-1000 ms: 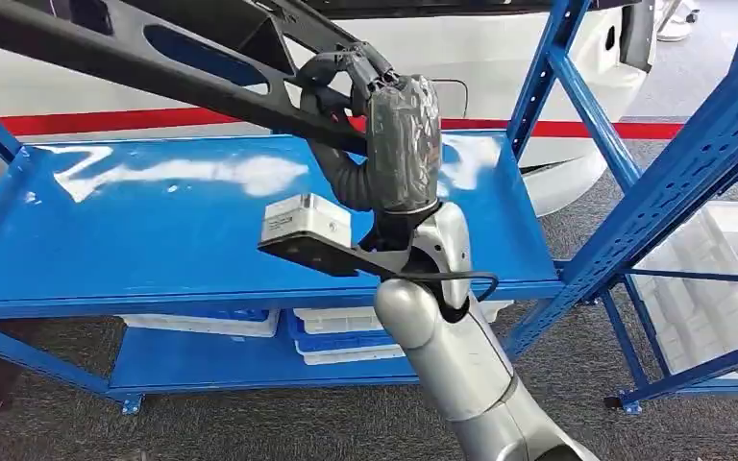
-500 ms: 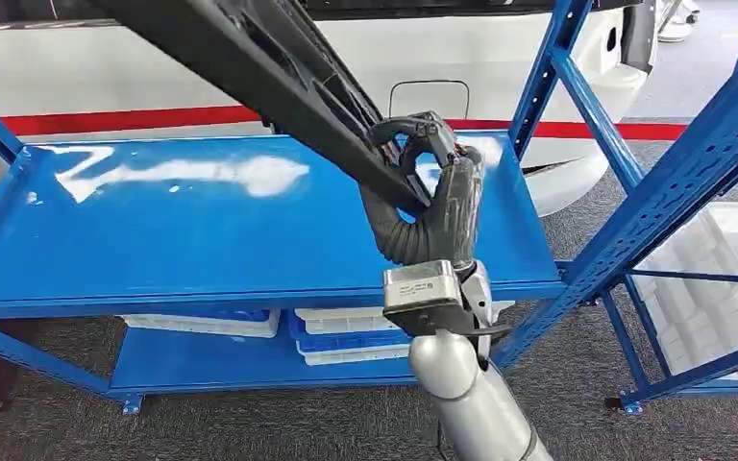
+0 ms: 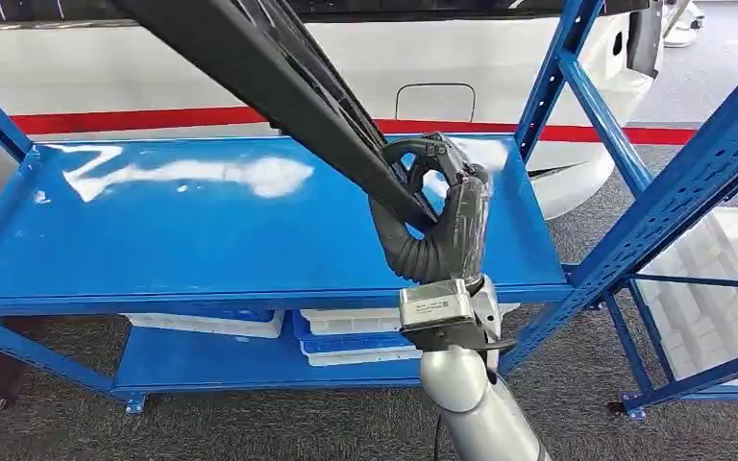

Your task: Take the parts from the cabinet and place them on the table.

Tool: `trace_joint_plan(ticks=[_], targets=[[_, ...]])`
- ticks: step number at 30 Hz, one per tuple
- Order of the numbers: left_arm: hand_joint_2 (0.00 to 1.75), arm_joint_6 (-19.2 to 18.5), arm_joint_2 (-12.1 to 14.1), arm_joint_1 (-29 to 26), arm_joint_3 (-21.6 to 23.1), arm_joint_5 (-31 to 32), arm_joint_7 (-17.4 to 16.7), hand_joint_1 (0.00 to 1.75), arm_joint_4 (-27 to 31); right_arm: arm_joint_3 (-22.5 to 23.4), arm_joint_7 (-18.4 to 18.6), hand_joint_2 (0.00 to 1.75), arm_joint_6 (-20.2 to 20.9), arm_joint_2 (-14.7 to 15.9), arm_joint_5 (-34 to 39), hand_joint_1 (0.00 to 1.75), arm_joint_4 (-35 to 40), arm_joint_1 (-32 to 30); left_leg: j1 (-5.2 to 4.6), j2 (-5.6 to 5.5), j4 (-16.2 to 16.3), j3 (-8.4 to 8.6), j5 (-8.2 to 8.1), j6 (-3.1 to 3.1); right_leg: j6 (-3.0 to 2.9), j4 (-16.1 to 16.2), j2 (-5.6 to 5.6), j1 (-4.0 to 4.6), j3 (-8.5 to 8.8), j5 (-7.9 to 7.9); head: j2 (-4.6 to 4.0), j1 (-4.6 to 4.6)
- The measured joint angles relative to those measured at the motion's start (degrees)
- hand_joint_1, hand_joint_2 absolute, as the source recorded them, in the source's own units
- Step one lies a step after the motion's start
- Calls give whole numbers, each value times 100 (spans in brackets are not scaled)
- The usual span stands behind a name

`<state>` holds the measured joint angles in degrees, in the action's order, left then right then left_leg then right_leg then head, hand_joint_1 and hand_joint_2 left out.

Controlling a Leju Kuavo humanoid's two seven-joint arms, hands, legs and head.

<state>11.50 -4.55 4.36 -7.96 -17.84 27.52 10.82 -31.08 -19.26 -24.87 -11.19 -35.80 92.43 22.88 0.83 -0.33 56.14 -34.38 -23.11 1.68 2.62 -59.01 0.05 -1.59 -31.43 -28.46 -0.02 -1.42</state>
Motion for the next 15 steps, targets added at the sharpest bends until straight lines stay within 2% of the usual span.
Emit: trace_joint_plan(ticks=[1, 2, 3, 4, 5, 6, 7, 9, 10, 11, 12, 13, 14, 15], targets=[[175, -46, 28, -2, -20, -13, 31, 0, 0, 2, 0, 175, 4, 2, 7, 175, 0, 22, -9, -4, 34, -24, -8, -50, -31, 225, -14, -13, 136, -15, 0, 2], [175, -77, 28, -7, -33, -22, 59, 0, 0, 0, -2, 175, 9, 2, 7, 175, -7, 27, -21, -15, 39, -40, 1, -102, -59, 106, 37, 71, 96, 118, 0, 0], [175, -114, 39, -10, -35, -24, 83, 0, 0, 9, -4, 175, 7, 4, 7, 175, -7, 55, -31, -21, 91, -51, 5, -142, -85, 173, 40, 62, 57, 84, 0, 13], [175, -144, 44, -13, -37, -33, 100, 0, 0, 7, -7, 175, 7, 0, 9, 175, -15, 66, -25, -23, 88, -70, 25, -171, -113, 138, 46, 66, 28, 79, 0, -11], [175, -173, 57, -25, -39, -39, 127, 0, 0, 9, -11, 175, 7, -2, 7, 175, -17, 71, -11, -24, 82, -87, 43, -209, -152, 139, 43, 53, 13, 103, 0, -13], [175, -179, 77, -35, -42, -41, 135, 0, -2, 11, -11, 175, 7, -4, 9, 175, -26, 86, 33, -20, 123, -125, 2, -239, -221, 157, 36, -15, -12, 149, 0, -15], [175, -207, 85, -41, -44, -48, 155, 0, -2, 13, -9, 175, 5, -11, 5, 175, -31, 95, 36, -1, 260, -193, -202, -255, -286, 154, 36, -2, -50, 190, 0, -26], [175, -310, 85, -40, -48, -65, 223, 0, -2, 24, 15, 175, -31, -24, -46, 175, -35, 98, 39, 14, 1100, -493, -843, -301, -380, 151, 14, 28, -146, 258, 0, -33], [175, -352, 90, -36, -52, -65, 253, 0, -2, 26, 33, 175, -50, -24, -81, 175, -39, 97, 39, 14, 1543, -643, -1063, -320, -387, 147, 5, 44, -196, 288, 0, -35], [175, -369, 98, -36, -55, -70, 260, 0, -2, 30, 74, 175, -63, -20, -124, 175, -48, 97, 39, 14, 1857, -715, -1171, -325, -396, 145, 2, 63, -248, 326, 0, -33], [175, -387, 109, -36, -59, -72, 267, 0, -2, 33, 98, 175, -68, -20, -149, 175, -57, 96, 39, 14, 1887, -659, -1137, -315, -392, 144, 3, 76, -289, 359, 0, -33], [175, -393, 118, -35, -59, -72, 269, 0, -2, 39, 112, 175, -70, -17, -160, 175, -63, 96, 38, 15, 1657, -469, -995, -293, -383, 140, 3, 89, -328, 390, 0, -35], [175, -396, 133, -29, -61, -72, 271, 0, -2, 46, 116, 175, -72, -17, -173, 175, -63, 97, 34, 14, 1228, -164, -809, -262, -373, 139, 6, 100, -357, 417, 0, -33], [175, -396, 147, -21, -61, -72, 273, 0, 0, 57, 118, 175, -72, -20, -179, 175, -63, 98, 29, 13, 620, 256, -632, -214, -362, 139, 9, 109, -370, 449, 0, -37]])
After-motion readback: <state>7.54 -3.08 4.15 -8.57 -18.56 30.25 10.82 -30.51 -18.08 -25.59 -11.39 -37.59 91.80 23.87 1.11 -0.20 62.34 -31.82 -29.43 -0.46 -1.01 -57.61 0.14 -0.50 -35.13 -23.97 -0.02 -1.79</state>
